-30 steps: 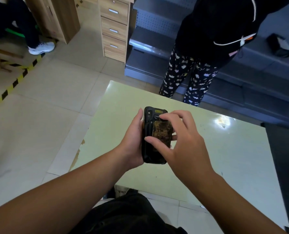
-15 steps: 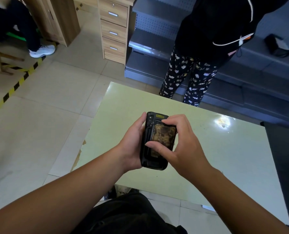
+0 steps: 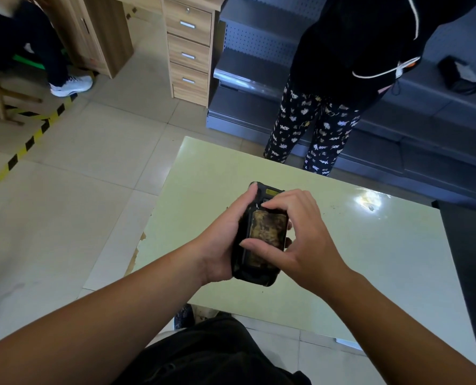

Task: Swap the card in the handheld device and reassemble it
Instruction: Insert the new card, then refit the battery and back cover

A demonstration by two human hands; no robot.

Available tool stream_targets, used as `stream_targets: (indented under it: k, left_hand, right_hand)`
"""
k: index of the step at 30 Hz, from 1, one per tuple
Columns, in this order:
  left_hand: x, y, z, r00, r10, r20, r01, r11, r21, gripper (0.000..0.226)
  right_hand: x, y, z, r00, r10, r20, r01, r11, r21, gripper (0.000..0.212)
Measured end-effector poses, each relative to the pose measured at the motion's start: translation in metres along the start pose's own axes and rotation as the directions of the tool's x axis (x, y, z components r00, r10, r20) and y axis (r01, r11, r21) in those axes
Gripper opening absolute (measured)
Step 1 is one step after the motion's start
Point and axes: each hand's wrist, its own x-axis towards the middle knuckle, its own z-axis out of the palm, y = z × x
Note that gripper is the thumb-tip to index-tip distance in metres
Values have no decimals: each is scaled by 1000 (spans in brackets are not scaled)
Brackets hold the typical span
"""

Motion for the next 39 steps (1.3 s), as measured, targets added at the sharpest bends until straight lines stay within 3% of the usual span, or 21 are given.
stream_targets:
  k: [6, 13, 29, 34, 39]
  left_hand:
    - [0, 1, -2, 1000, 23, -21, -26, 991, -130, 73]
    - [-2, 3, 0, 998, 27, -57, -34, 992, -125, 71]
    - [-14, 5, 10, 1000, -12, 4, 11, 996, 90, 65]
    - [-15, 4, 7, 1000, 27, 9, -27, 999, -19, 69]
    - [-16, 3, 12, 995, 80, 61, -74, 993, -94, 68]
  right_hand:
    - [9, -9, -10, 997, -41, -62, 45, 996, 76, 59]
    - [2, -7, -9, 992, -98, -80, 109, 984, 142, 63]
    - [-4, -6, 1, 1000, 1, -4, -1, 999, 42, 65]
    - [8, -13, -12, 983, 173, -68, -151, 956, 253, 53]
    - [25, -13, -35, 900, 398, -179, -258, 817, 517, 42]
